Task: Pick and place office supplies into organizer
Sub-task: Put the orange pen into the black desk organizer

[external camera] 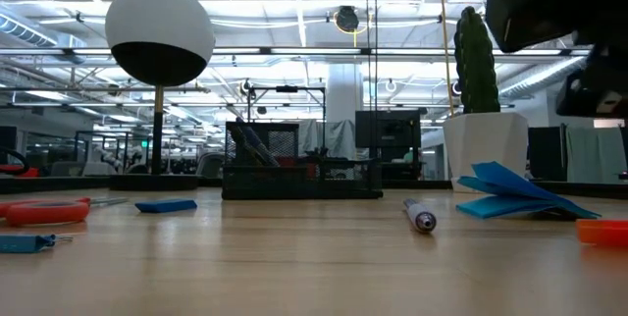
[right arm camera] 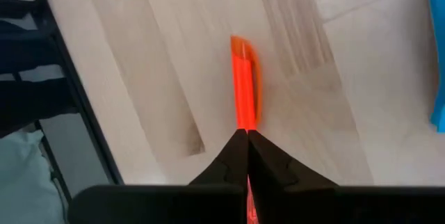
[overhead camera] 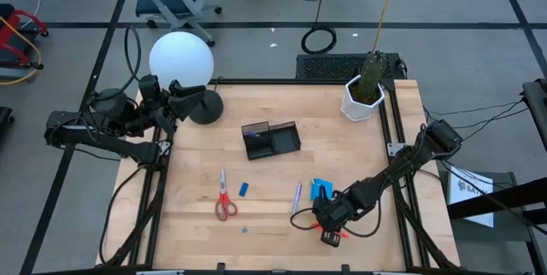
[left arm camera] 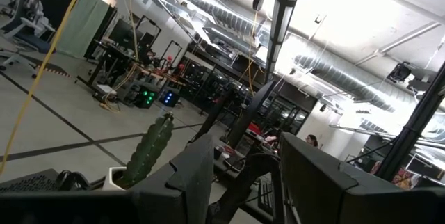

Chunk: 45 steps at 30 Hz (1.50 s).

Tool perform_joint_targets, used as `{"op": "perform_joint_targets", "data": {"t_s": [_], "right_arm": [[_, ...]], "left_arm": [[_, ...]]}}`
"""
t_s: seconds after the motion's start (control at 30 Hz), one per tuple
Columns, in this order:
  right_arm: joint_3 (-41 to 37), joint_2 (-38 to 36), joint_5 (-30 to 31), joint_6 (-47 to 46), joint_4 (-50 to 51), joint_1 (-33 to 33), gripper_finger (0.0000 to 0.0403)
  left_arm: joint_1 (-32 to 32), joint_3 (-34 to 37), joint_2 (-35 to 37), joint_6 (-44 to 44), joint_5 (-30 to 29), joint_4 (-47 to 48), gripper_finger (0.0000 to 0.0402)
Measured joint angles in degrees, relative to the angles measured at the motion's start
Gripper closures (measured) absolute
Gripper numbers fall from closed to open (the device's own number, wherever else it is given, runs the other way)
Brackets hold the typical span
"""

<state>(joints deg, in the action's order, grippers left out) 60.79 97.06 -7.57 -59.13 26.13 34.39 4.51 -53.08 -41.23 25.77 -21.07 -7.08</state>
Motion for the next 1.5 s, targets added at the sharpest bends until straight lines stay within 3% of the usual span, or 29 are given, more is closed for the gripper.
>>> {"op": "perform_joint_targets", "data": {"t_s": [0.27, 0.5, 0.77, 1.17, 1.5], "right_arm": [[0.0, 0.04, -0.1, 0.89, 0.78, 1.24, 0.0361], [0.31, 0.02, 0.12, 2.05, 0.87, 2.71, 0.029], [0.33, 0.78, 4.68, 4.26, 4.08, 3.61, 0.0233], [0.93, 5.68, 4.79, 6.86, 3.63, 3.61, 0.0239], [5.33, 10.97, 7.54, 9.6, 10.12, 3.67, 0.0275]], "left_arm": [[0.01, 0.0, 0.0, 0.01, -0.01, 0.01, 0.0231], [0.01, 0.0, -0.01, 0.01, -0.01, 0.0, 0.0231], [0.0, 0.0, 0.0, 0.0, -0.01, -0.01, 0.0231], [0.01, 0.0, -0.01, 0.01, -0.01, -0.01, 0.0231], [0.02, 0.0, -0.01, 0.01, 0.01, 0.01, 0.0231]]}}
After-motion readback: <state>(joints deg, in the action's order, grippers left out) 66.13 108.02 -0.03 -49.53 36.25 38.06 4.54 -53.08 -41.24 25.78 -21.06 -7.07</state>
